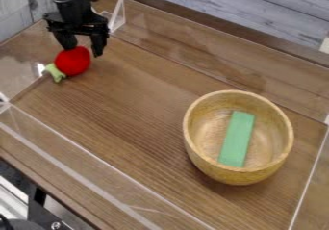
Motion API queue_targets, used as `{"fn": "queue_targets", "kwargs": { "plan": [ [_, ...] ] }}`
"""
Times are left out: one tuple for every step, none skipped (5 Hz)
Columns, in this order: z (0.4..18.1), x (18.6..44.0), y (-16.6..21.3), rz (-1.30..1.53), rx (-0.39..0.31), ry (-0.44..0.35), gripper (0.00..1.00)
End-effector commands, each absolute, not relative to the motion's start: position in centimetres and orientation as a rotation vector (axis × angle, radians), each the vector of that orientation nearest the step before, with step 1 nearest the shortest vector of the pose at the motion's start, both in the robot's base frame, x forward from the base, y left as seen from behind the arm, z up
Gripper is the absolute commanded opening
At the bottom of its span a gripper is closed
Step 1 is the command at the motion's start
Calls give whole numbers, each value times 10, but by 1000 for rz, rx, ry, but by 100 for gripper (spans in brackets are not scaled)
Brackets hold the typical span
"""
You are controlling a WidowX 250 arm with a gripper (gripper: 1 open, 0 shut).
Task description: Move the red object to the right side of the table
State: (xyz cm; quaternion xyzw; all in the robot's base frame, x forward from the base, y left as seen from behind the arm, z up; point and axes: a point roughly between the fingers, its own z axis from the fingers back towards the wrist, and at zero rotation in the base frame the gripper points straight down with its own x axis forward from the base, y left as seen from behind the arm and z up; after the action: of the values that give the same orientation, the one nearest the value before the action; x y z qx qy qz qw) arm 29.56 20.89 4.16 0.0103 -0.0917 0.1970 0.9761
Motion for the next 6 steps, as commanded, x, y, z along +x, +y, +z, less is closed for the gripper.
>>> {"fn": "queue_targets", "kwargs": {
  "plan": [
    [43, 302, 211, 459, 42, -196, 100],
    [40, 305, 212, 518, 43, -185, 100],
    [38, 309, 211, 574, 40, -173, 100],
    [32, 306, 211, 531, 25, -164, 100],
    [26, 304, 212, 495, 8, -156, 0],
    [32, 305, 210, 437, -22, -150, 100]
  ]
}}
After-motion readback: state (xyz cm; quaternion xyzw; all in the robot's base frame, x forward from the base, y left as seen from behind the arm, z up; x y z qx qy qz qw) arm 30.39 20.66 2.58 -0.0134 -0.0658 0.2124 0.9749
